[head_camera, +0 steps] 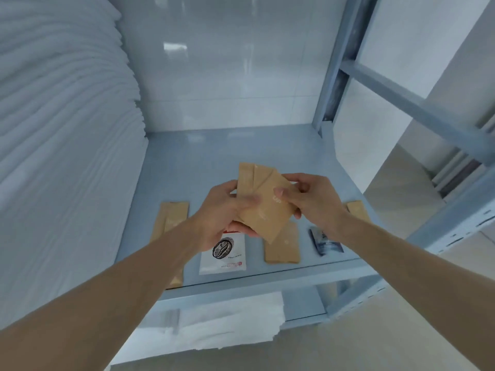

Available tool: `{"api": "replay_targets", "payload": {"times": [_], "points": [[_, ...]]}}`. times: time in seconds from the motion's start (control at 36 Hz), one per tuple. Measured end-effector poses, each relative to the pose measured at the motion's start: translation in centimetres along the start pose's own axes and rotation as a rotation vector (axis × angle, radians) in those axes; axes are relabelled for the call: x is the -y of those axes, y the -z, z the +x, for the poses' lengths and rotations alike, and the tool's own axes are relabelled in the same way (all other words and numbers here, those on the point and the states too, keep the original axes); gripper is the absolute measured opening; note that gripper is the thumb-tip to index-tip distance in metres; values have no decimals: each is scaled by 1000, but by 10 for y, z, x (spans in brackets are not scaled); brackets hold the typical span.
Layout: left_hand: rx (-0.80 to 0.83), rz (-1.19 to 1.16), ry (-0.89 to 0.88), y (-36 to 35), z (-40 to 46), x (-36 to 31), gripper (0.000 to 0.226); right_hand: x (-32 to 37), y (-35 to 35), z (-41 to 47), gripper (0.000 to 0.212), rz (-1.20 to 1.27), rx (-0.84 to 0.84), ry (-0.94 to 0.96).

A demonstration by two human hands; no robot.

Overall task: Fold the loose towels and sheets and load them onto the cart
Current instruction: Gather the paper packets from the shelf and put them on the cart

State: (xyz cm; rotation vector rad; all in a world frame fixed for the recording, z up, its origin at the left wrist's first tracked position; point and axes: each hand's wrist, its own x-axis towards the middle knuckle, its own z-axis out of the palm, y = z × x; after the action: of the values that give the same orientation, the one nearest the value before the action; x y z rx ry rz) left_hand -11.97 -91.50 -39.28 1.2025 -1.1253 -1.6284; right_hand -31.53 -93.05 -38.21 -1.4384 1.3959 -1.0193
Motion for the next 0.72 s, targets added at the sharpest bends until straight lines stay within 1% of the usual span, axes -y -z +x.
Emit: {"api": "replay_targets", "payload": {"times": [0.06, 0.11, 0.17, 0.22, 0.25, 0.28, 0.36, 0.42, 0.47, 0.53, 0.61, 0.72], "points": [[0, 18, -11, -8, -15, -8, 30, 11, 7, -15, 37, 69, -35, -45], [-32, 21, -15, -16, -30, -17, 34, 21, 16, -31, 39, 230, -43, -125], [-57, 12, -23, -24, -45, -25, 36, 26, 23, -46, 27, 418, -16, -185], [-78, 4, -46, -30, -63, -32, 38, 31, 32, -62, 10, 496, 32, -221], [-81, 2, -56, -34, -73, -34, 39, 33, 37, -70, 8, 504, 61, -230], [-80, 4, -61, -38, -84, -36, 40, 35, 41, -78, 10, 496, 94, -236], [-71, 23, -62, -51, -112, -40, 42, 43, 53, -101, 18, 376, 171, -231], [-61, 59, -65, -60, -129, -47, 39, 52, 61, -118, 24, 355, 236, -237], [-57, 95, -62, -68, -142, -52, 32, 59, 67, -133, 26, 356, 291, -246], [-74, 81, -50, -82, -157, -55, 26, 64, 73, -149, 23, 335, 296, -248], [-103, 21, -37, -106, -179, -60, 22, 72, 87, -170, 22, 329, 251, -217], [-116, 21, -43, -137, -206, -67, 25, 85, 112, -195, 24, 302, 217, -202]]}}
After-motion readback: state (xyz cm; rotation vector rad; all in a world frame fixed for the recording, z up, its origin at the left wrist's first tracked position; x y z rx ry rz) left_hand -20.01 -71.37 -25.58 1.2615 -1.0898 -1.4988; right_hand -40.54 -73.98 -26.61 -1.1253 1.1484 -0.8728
